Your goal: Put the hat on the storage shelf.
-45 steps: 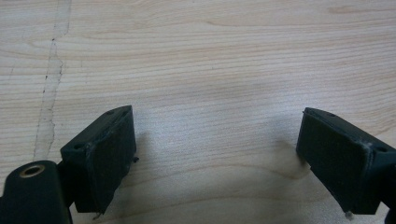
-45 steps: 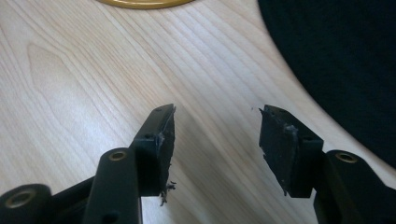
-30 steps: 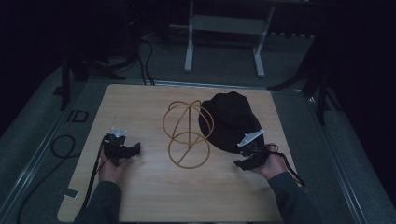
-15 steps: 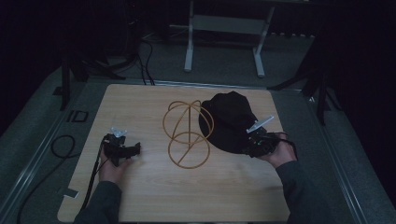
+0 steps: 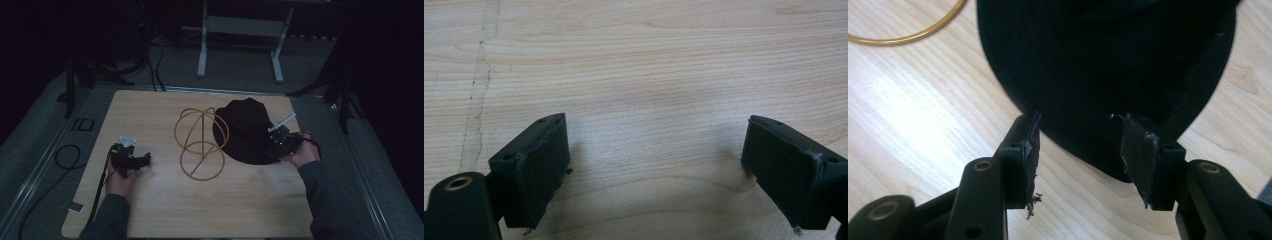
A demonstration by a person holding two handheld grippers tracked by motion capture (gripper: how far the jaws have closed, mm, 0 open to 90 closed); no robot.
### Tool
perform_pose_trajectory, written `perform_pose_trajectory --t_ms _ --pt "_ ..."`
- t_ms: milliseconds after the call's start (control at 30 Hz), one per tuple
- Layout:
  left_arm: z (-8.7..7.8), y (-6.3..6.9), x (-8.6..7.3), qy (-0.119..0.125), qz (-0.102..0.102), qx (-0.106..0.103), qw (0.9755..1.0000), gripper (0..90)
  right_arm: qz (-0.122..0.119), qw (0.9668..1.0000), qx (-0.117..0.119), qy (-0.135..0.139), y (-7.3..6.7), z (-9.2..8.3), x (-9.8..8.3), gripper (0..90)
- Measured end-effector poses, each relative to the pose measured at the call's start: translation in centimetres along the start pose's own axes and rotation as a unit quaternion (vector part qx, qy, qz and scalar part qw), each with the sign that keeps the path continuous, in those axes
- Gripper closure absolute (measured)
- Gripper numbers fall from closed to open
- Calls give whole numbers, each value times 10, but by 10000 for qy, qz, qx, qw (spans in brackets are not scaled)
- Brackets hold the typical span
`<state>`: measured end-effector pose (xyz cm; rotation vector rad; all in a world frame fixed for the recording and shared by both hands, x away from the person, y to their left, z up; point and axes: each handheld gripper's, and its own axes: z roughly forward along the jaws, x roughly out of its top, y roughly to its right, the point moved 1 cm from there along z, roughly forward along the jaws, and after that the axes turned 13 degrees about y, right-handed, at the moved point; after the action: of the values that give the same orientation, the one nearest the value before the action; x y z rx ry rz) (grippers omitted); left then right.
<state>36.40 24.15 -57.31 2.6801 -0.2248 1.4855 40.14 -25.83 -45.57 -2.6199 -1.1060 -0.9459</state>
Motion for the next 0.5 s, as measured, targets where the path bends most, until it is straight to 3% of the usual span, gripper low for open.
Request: perform_pose_trajectory --t_ms 500 --pt "0 0 0 1 -2 0 10000 122 69 9996 -159 -221 27 3 20 458"
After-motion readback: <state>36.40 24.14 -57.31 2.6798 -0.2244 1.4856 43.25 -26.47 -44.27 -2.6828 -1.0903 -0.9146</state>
